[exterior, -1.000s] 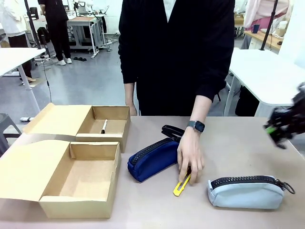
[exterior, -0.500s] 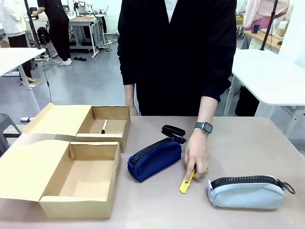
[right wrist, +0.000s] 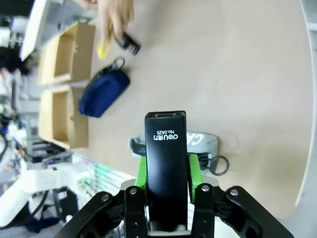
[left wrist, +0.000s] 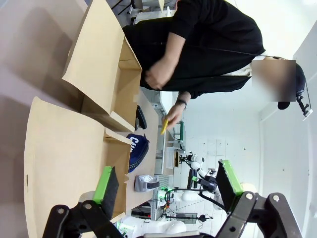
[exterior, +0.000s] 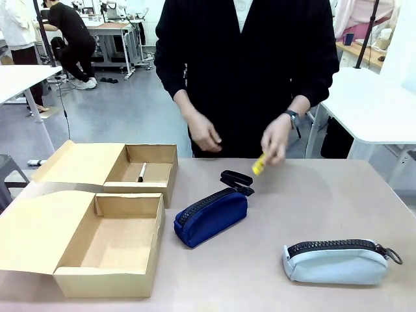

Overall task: Place items inside the box.
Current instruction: Pick up a Pencil pouch or Stapler and place it inside the Mailer Box closest to the robot.

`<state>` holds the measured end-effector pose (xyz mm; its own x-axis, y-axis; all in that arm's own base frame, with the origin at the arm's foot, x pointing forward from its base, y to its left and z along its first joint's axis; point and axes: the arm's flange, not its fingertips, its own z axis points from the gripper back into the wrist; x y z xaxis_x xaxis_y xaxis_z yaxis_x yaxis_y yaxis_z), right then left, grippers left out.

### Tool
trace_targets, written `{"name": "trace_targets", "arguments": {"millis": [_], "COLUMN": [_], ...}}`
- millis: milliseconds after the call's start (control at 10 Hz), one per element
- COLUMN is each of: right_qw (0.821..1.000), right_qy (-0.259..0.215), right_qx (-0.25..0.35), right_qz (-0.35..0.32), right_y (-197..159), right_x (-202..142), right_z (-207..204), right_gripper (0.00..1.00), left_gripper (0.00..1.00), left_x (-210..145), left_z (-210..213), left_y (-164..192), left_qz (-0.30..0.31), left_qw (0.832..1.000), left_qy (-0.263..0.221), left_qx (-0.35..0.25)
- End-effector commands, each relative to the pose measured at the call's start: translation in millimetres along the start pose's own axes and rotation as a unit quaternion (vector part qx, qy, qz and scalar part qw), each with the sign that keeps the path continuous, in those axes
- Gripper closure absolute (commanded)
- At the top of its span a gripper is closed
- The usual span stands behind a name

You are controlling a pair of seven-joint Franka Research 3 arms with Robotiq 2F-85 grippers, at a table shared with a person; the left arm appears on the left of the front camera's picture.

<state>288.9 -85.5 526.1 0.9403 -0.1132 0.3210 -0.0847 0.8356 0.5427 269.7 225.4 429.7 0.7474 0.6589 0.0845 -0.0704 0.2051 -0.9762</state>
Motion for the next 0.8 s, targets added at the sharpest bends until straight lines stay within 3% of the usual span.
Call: {"name": "trace_targets", "arguments": {"millis": [0, 200, 300, 500, 700], "right_qw": [0.994, 0.977, 0.988, 0.98, 0.96], "right_qy": [0.042, 0.102, 0.065, 0.12, 0.206], "right_qx": [0.022, 0.046, 0.055, 0.105, 0.166], "right_qz": [0.096, 0.182, 0.126, 0.119, 0.095], "right_y": [48, 113, 158, 217, 251], "right_x": [-13, -27, -36, -71, -103], "right_z": [-27, -67, -96, -140, -198], "right_gripper": [0.64, 0.64, 0.64, 0.64, 0.64], "left_gripper": [0.0, 0.0, 0.0, 0.0, 0.0], "left_x": [-1, -1, -1, -1, -1], "left_z": [0, 0, 0, 0, 0], "left_y": [1, 1, 1, 1, 1], "left_qz": [-0.011, -0.011, -0.011, -0.011, -0.011], "left_qw": [1.0, 1.0, 1.0, 1.0, 1.0], "left_qy": [0.001, 0.001, 0.001, 0.001, 0.001], "left_qx": [-0.008, -0.008, -0.008, -0.008, -0.008]}}
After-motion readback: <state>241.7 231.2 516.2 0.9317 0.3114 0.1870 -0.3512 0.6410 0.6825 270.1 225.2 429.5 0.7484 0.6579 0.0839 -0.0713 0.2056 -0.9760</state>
